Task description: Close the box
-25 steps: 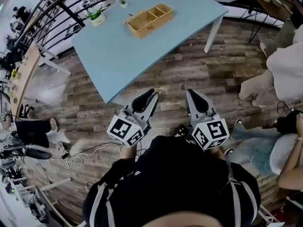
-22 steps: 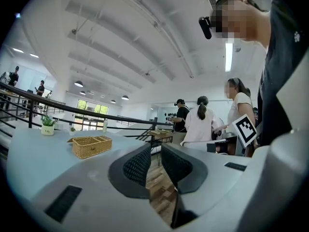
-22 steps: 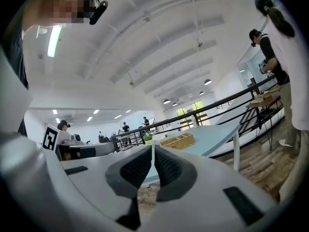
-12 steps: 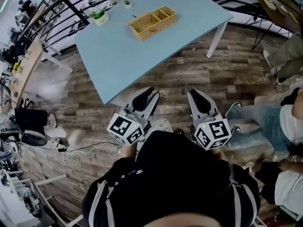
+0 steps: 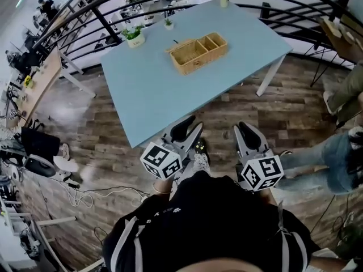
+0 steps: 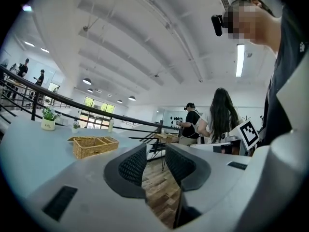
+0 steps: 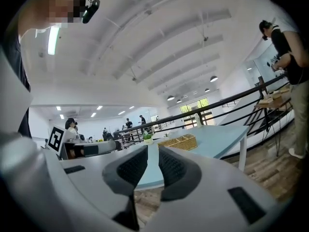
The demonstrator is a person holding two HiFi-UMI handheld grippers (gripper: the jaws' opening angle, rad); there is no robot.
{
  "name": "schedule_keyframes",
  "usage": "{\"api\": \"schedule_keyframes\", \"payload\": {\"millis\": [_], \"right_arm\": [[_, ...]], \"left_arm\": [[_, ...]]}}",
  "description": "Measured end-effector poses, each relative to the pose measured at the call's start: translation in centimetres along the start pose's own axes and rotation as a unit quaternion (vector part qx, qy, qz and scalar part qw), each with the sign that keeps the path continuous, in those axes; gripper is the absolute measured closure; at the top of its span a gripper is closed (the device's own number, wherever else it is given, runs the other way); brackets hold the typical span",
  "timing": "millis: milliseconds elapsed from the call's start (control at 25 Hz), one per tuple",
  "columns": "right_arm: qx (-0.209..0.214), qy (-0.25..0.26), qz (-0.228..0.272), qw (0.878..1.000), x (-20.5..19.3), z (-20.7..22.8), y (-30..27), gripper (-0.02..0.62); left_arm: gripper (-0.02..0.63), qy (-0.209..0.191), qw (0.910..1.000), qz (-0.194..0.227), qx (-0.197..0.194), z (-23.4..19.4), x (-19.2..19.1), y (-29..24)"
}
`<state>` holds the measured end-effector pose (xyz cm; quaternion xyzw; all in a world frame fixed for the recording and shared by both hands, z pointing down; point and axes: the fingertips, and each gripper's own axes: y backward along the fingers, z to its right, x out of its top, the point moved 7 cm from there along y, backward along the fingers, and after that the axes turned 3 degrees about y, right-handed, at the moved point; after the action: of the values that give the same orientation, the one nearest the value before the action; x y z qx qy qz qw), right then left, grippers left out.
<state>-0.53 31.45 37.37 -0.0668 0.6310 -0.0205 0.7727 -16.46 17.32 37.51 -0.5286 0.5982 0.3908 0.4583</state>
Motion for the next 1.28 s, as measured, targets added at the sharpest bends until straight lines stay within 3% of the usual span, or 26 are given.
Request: {"api": "schedule_keyframes", "payload": {"millis": [520,960,1280], "right_arm": [[0.009,0.014,-0.013,1.0,3.1,4.5,-12.1,0.514],[0.038,0.037,-0.024,0.998,5.1,5.4,-25.1,0.512],[0.034,0.043,-0.031,0.998,6.0,6.4,-30.3,0.512]], "left_arm": [[0.502,0.018,0.9998,0.008,0.006,-10.6,3.1,-7.3],[0.5,0.03,0.9982,0.013,0.05,-22.5,5.6,-9.4],[0.495,0.049,0.9969,0.013,0.06,-27.0,5.9,-10.0]]}}
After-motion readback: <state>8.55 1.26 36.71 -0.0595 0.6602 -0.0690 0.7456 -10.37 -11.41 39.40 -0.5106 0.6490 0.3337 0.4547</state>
